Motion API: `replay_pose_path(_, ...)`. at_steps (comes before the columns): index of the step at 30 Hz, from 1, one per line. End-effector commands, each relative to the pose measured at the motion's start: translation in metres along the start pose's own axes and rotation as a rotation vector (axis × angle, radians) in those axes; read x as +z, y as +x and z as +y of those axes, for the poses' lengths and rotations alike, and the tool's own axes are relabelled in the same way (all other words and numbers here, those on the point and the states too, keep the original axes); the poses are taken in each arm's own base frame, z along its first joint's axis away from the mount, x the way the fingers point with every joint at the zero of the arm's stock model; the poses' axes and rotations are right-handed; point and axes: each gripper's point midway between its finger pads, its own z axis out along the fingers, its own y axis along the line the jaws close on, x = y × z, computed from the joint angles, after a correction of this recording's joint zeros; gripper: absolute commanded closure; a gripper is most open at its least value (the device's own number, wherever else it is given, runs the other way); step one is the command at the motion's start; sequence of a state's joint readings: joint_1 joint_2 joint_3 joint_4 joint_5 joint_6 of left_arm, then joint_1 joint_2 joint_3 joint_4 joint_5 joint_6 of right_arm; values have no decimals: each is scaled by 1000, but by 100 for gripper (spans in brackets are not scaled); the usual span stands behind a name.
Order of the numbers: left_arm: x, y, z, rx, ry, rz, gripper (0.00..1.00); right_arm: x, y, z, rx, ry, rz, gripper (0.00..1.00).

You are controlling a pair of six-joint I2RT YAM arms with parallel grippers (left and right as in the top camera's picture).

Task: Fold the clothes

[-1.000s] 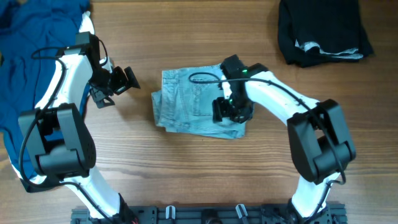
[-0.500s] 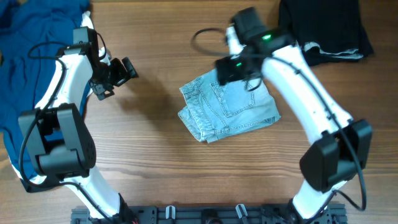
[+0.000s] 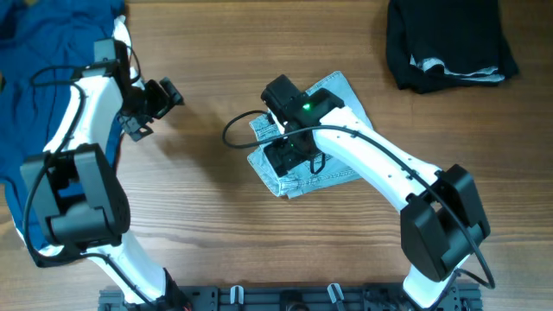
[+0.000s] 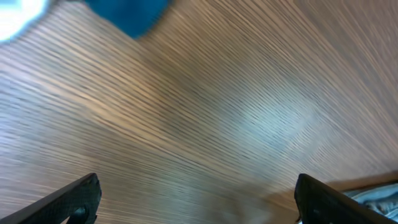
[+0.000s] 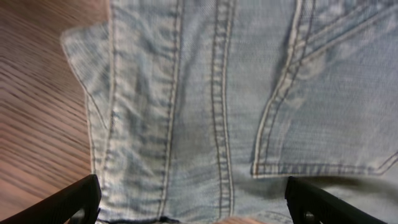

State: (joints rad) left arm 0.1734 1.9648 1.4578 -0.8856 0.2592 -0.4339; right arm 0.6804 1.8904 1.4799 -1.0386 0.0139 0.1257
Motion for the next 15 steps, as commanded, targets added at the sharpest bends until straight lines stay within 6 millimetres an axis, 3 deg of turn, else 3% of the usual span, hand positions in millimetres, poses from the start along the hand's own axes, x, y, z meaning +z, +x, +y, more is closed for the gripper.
replay_pose_path(1, -17, -19, 21, -81, -1, -47, 0, 3, 1, 16, -92, 64, -10, 3)
replay_pose_path(4, -21, -25, 37, -124, -7, -50, 0, 13, 5, 27, -124, 118, 7, 2)
replay_pose_path(6, -25, -30, 48, -156, -11, -54, 0, 36, 8, 31, -153, 195, 38, 1)
replay_pose_path(11, -25, -30, 50, -156, -12, -56, 0, 66, 9, 30, -189, 224, 80, 1)
replay_pose_path(15, -25, -30, 50, -156, -12, -56, 0, 78, 6, 27, -189, 252, 77, 1)
